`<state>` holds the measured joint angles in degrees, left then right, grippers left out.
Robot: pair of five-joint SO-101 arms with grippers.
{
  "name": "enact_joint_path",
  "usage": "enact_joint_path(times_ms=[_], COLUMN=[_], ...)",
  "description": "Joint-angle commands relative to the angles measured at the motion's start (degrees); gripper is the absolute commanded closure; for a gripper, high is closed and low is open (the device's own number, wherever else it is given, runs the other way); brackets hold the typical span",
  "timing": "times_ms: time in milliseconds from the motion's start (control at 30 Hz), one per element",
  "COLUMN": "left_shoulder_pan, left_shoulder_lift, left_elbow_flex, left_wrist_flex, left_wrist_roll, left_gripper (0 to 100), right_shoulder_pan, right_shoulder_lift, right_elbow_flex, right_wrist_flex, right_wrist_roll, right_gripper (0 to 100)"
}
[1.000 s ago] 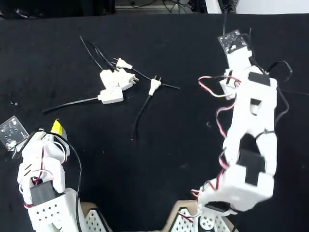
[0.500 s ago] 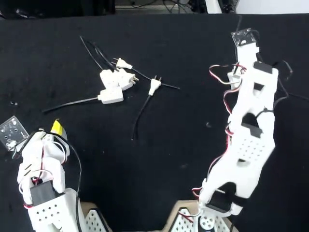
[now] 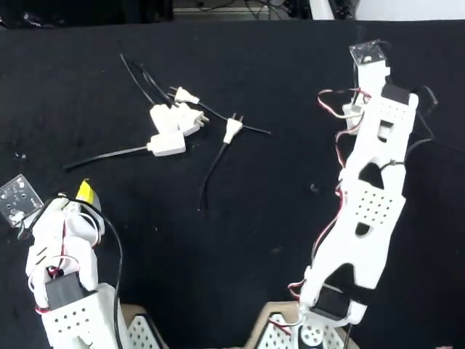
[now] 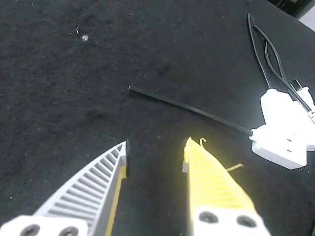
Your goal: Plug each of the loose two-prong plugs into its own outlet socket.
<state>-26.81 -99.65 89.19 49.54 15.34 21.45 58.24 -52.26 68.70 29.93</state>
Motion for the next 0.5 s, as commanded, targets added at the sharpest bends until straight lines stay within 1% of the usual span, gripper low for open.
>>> enact_joint_path(times_ms=[0, 67, 133, 467], left_shoulder_pan=[-0.6, -0.6, -0.6, -0.6], left_shoulder_lift=[-0.5, -0.5, -0.5, -0.5], left_elbow_flex=[-2.5, -2.5, -2.5, -2.5], left_wrist_flex=[-1.3, -1.3, -1.3, -1.3], left_wrist_roll=[0.4, 0.4, 0.4, 0.4], left_gripper=[81, 81, 81, 81], right_shoulder_pan=[0.5, 0.5, 0.5, 0.1], right_shoulder_lift=[0.4, 1.6, 2.6, 4.4], right_elbow_flex=[-8.4, -11.6, -14.7, -31.8], right_wrist_flex=[5.5, 7.9, 9.8, 20.3], right_wrist_roll=[-3.6, -4.2, -4.0, -4.2], right_gripper=[89.6, 82.8, 79.0, 78.9])
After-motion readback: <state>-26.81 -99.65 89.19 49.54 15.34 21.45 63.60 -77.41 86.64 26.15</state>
